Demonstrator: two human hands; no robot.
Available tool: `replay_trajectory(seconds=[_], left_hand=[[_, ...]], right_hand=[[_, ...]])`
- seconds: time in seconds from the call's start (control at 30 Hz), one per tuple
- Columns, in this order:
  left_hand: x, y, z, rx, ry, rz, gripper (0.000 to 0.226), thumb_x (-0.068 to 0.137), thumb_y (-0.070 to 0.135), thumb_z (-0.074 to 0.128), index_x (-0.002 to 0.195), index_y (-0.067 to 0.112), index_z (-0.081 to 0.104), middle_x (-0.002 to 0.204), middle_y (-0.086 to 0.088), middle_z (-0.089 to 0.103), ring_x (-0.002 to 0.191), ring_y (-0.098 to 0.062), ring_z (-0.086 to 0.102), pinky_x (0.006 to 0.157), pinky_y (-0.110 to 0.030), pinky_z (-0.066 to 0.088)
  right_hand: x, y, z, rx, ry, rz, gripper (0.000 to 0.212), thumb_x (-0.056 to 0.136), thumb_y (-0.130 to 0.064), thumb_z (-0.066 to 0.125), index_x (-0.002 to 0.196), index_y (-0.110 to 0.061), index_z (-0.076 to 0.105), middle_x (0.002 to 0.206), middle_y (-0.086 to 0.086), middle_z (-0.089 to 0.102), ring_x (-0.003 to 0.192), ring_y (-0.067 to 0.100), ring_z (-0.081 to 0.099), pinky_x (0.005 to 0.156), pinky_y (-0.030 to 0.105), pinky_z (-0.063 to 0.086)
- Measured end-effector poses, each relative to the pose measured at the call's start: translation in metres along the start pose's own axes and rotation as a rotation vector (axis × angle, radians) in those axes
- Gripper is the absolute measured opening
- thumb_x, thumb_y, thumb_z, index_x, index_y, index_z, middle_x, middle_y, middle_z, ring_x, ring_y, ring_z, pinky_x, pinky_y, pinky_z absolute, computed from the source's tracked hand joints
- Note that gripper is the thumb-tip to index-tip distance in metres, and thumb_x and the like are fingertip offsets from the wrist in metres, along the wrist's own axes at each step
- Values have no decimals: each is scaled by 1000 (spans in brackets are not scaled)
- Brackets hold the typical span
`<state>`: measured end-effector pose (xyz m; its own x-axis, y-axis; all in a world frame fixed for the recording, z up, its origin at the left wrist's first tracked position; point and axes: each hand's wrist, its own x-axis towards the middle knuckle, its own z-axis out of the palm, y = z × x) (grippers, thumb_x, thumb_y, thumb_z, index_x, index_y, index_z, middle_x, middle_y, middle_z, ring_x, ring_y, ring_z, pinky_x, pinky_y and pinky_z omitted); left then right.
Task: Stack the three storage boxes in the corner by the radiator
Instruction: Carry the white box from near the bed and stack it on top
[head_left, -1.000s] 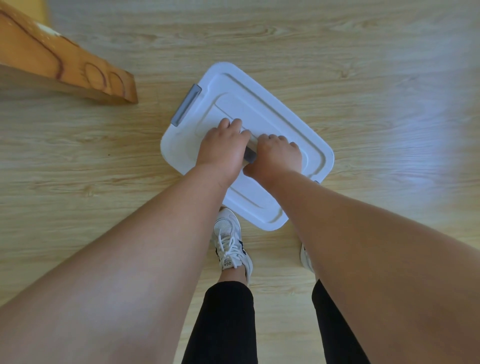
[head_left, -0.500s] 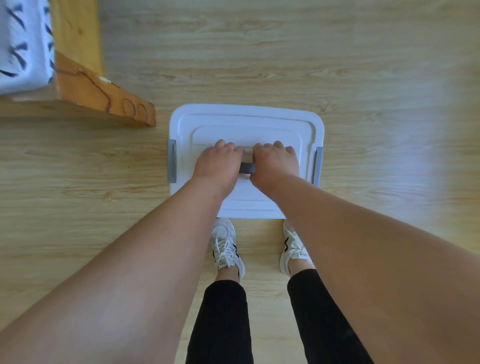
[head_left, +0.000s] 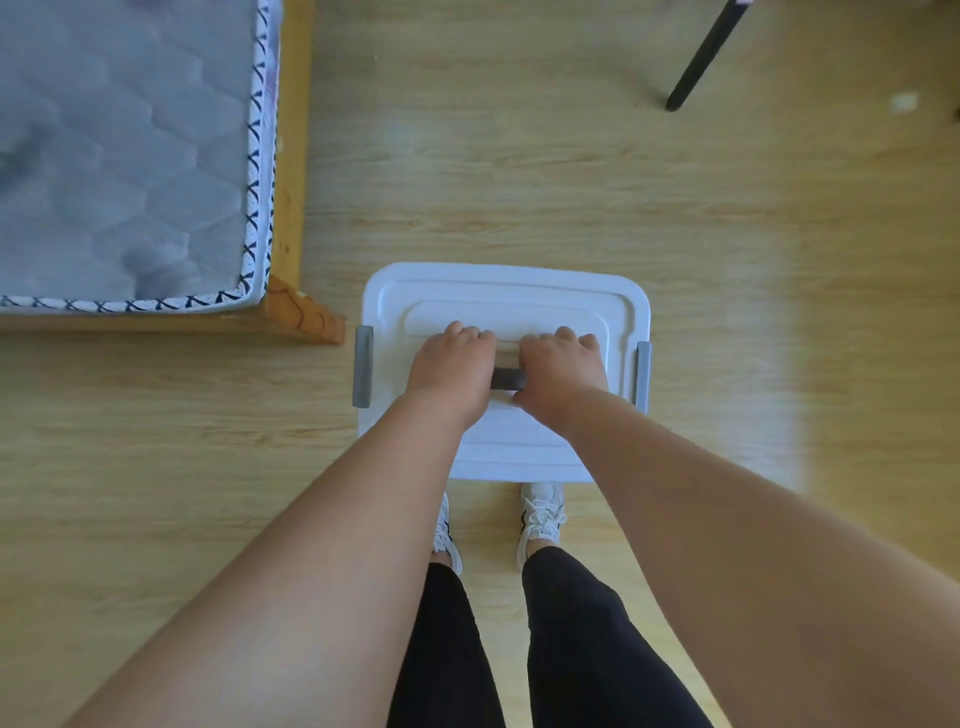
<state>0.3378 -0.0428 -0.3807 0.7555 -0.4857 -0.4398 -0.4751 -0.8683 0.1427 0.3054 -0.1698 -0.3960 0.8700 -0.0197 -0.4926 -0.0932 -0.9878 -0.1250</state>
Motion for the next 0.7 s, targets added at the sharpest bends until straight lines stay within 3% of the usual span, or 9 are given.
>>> replay_trajectory(seconds=[0.3,0.7], left_hand=[[-57,66,-102,-3,1,140,20,83,5,49,95,17,59,102,-4,53,105,-25,46,74,-30,33],[-74,126,-163,175,-34,441,26,88,8,47,111,13,58,115,-7,51,117,-27,42,92,-36,39]], right_hand=[[-96,29,-92,26,10,91,24,83,-27,64,102,-17,54,106,3,63,106,25,49,82,35,30],[-179,52,-133,215,84,396,40,79,-37,71,107,-14,53,110,5,63,110,26,49,87,37,33]])
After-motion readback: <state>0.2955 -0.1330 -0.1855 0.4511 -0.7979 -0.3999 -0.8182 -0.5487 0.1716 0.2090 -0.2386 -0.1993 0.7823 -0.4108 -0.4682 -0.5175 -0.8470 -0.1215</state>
